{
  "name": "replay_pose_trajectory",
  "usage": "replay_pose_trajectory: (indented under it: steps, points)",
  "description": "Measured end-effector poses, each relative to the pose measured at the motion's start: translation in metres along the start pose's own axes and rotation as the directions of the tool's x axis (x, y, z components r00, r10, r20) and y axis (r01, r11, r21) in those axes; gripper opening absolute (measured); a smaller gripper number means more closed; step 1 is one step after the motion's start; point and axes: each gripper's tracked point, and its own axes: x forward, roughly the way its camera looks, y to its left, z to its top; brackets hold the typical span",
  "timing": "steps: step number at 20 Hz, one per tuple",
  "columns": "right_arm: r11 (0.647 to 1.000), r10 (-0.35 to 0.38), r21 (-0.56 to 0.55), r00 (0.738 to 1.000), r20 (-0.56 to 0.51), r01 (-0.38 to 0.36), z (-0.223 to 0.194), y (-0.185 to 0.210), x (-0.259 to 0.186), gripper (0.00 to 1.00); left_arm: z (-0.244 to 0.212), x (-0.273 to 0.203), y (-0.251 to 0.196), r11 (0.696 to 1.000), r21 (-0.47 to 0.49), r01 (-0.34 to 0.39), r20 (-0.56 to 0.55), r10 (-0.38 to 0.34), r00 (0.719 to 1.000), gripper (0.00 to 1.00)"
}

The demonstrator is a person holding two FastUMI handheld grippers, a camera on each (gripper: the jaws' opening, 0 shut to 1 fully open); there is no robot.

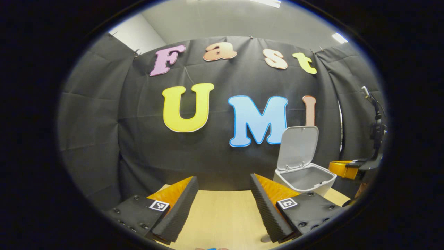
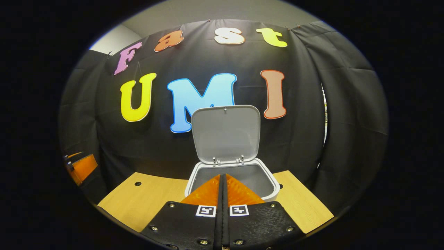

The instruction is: Press the lid of the desktop garbage bin to open it, pick up the crumpled paper on the desktop and throw it into the bin, then pick up the pop can on the desktop and drop it into the bin, and finally close the garbage bin lid.

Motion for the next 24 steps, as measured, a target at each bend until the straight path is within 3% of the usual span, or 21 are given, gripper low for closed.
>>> replay_pose_trajectory:
  steps: [7, 10, 12, 14, 15, 18, 24]
  points:
    - [1.0, 0.015, -0.011, 0.999, 0.038, -0.014, 0.015, 0.011, -0.008, 0.0, -0.03, 0.009, 0.02, 1.0, 0.001, -0.008, -0.039, 0.008, 0.999, 0.98]
    - [1.0, 0.015, -0.005, 0.999, 0.039, -0.015, 0.017, 0.014, -0.012, 0.07, -0.058, 0.013, 0.027, 1.0, -0.028, -0.004, -0.08, 0.001, 0.997, 0.98]
    - [1.0, 0.02, -0.009, 0.999, 0.034, -0.019, 0.017, 0.016, -0.015, 0.21, -0.078, 0.014, 0.034, 0.999, -0.032, -0.007, -0.111, 0.004, 0.994, 1.0]
    - [0.999, 0.033, -0.022, 0.999, 0.026, -0.033, 0.015, 0.021, -0.015, 0.55, -0.102, 0.016, 0.04, 0.999, -0.04, -0.008, -0.152, 0.002, 0.988, 1.0]
    - [0.999, 0.035, -0.035, 0.999, 0.027, -0.034, 0.017, 0.022, -0.019, 0.66, -0.113, 0.014, 0.043, 0.999, -0.047, -0.013, -0.169, 0.005, 0.986, 1.0]
    - [0.998, 0.04, -0.059, 0.999, 0.026, -0.038, 0.016, 0.027, -0.02, 0.71, -0.142, 0.008, 0.051, 0.998, -0.063, -0.025, -0.216, 0.011, 0.976, 1.0]
    - [0.996, 0.032, -0.082, 0.999, 0.016, -0.031, 0.014, 0.033, -0.026, 0.71, -0.196, -0.007, 0.064, 0.996, -0.08, -0.03, -0.318, 0.003, 0.948, 0.99]
